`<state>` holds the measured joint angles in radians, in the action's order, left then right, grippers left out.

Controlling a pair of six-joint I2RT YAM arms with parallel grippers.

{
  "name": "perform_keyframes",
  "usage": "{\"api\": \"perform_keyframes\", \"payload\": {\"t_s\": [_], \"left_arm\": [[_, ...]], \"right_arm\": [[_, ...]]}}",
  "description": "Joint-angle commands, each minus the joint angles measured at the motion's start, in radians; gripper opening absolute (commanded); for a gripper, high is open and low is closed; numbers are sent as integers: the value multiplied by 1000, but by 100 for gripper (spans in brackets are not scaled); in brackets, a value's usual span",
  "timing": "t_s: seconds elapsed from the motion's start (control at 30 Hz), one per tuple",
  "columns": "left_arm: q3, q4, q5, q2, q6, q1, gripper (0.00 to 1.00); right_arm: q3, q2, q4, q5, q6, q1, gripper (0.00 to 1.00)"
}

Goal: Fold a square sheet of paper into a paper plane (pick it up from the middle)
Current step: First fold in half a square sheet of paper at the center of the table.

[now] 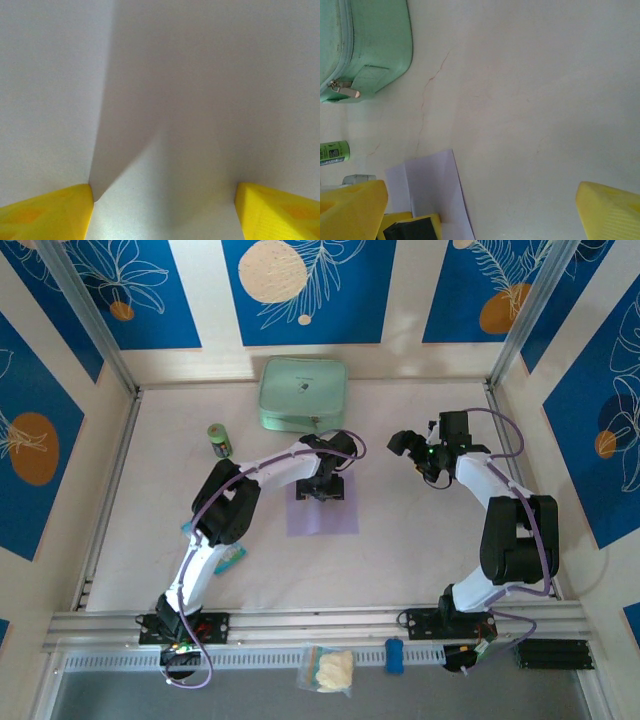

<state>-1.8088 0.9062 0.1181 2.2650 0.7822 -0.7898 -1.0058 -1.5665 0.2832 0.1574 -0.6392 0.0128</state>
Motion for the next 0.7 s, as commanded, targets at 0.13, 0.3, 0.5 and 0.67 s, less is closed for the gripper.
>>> {"api": "perform_keyframes", "payload": {"t_s": [0.13, 0.3, 0.5, 0.67], "left_arm": [[41, 36, -10, 31, 21, -7, 62], [92, -57, -62, -79, -6, 1, 42], [142, -183, -298, -194, -117, 86, 31], [244, -358, -465, -291, -115, 143, 28]], "right_arm": [[-27, -18, 21, -4, -3, -6, 97], [-11, -11, -4, 22, -9, -14, 97], [21, -6, -84, 131, -25, -21, 96], [15, -6, -69, 127, -24, -5, 96]]}}
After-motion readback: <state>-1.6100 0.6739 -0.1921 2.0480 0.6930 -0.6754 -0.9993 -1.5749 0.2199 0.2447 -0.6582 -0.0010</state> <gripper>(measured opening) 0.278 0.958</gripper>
